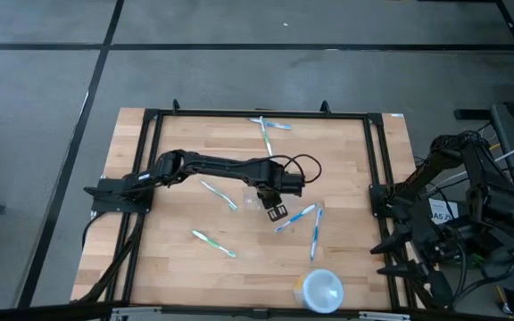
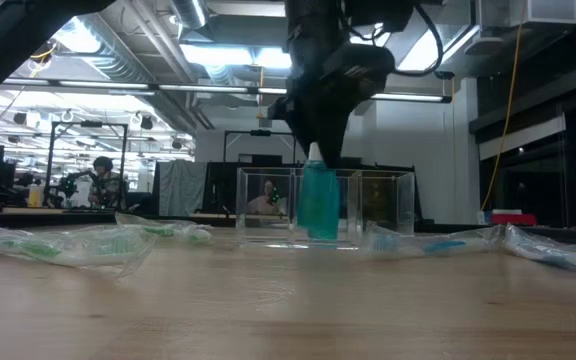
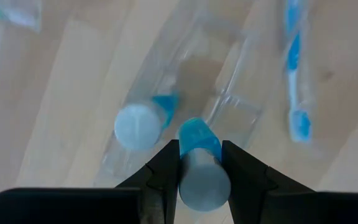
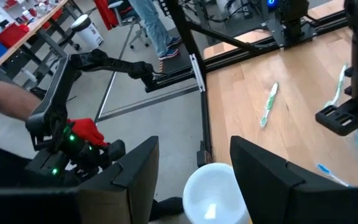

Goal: Pick & Place toothbrushing station
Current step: Put the blue mouthwash into the transparent organizer, then adjust the top blue mouthwash in the transparent organizer, then put the bottom green toothbrush into the transparent organizer

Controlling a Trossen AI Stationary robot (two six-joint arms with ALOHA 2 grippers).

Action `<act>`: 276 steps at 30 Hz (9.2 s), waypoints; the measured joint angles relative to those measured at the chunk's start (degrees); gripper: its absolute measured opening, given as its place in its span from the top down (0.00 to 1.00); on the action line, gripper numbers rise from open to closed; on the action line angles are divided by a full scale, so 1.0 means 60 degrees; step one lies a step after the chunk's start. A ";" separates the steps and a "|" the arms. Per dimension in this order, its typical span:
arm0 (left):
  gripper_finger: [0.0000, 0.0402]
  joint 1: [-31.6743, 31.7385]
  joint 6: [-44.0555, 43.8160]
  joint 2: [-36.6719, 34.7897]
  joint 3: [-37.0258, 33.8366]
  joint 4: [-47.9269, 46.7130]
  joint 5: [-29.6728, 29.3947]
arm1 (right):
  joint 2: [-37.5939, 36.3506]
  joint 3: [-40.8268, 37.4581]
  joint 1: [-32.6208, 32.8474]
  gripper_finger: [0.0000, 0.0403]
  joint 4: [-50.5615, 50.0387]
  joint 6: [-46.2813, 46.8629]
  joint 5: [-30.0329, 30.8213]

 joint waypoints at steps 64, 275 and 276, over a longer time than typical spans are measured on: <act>0.70 -0.0119 0.0358 -0.0563 -0.0704 0.1231 0.0167 | -0.0005 0.0000 -0.0004 0.50 0.0059 0.0103 0.0283; 1.00 0.0047 0.3047 -0.9318 -1.2642 1.8542 -0.1277 | -0.0284 -0.0004 -0.0670 0.50 0.2857 -0.3285 0.5246; 1.00 0.0086 0.3050 -0.9314 -1.2819 1.8699 -0.1310 | -0.0284 -0.0004 -0.0670 0.50 0.2857 -0.3256 0.5246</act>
